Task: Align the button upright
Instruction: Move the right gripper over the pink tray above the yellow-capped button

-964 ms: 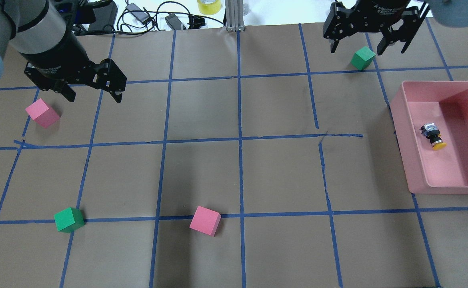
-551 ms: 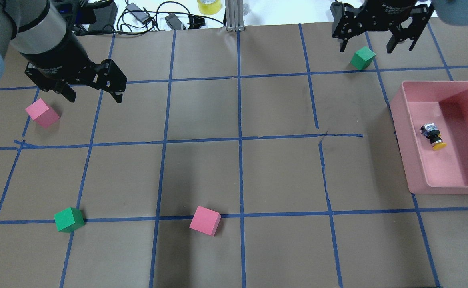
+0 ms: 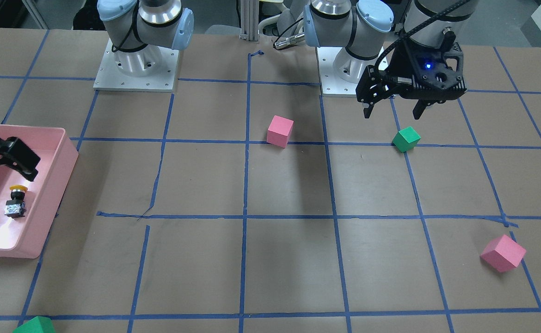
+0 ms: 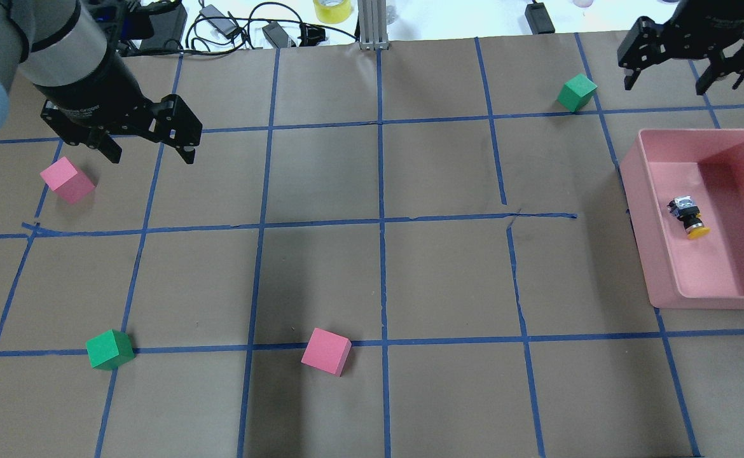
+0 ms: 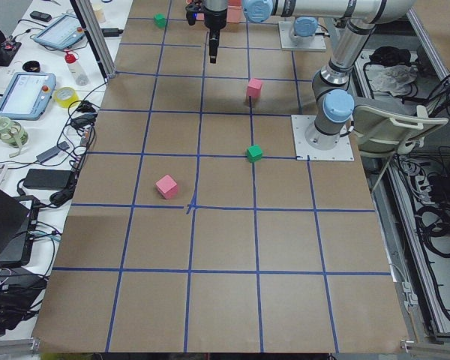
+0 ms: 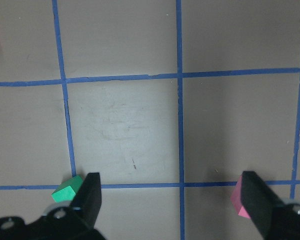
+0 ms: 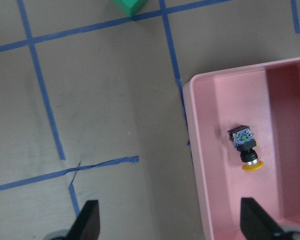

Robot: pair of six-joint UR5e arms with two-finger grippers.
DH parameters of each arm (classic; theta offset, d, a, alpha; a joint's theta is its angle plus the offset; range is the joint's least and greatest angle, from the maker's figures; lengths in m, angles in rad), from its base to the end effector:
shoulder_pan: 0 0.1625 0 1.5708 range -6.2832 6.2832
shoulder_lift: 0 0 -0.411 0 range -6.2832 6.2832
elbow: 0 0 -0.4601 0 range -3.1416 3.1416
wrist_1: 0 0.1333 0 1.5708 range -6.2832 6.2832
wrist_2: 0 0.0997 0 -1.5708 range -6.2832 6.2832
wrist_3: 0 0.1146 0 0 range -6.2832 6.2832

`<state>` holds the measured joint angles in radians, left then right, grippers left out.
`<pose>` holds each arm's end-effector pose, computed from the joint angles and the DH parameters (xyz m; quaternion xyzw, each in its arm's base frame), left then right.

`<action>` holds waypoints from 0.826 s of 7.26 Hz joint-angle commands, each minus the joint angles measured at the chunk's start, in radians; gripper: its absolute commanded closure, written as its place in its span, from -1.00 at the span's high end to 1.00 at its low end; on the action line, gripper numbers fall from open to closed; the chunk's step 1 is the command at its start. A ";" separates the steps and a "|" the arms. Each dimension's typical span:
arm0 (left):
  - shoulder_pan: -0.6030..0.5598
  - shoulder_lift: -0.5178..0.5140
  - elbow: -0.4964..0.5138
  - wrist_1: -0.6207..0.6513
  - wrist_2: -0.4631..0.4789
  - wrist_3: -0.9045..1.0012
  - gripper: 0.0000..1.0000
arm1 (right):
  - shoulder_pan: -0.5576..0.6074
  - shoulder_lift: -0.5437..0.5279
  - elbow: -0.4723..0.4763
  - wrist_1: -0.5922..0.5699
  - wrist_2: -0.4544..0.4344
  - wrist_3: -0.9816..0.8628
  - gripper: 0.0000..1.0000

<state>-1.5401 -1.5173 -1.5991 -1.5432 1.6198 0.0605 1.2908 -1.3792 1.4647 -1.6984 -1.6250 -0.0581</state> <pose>-0.1109 -0.5472 0.4755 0.0142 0.9993 -0.0252 0.0257 -0.0550 -0.6513 0.4166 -0.1112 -0.9932 0.0162 0.0302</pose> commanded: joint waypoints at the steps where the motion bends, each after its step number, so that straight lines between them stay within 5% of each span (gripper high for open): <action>1: -0.002 0.000 0.001 0.000 -0.001 -0.001 1.00 | -0.092 0.012 0.205 -0.279 -0.004 -0.120 1.00; 3: 0.000 0.000 0.001 0.000 0.000 -0.001 1.00 | -0.212 0.019 0.321 -0.400 0.022 -0.228 1.00; 6: 0.000 -0.003 -0.001 0.002 -0.001 0.001 1.00 | -0.222 0.029 0.342 -0.403 0.043 -0.273 1.00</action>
<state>-1.5401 -1.5189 -1.5998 -1.5422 1.6185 0.0608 1.0762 -1.3551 1.7916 -2.0975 -1.5850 -0.3061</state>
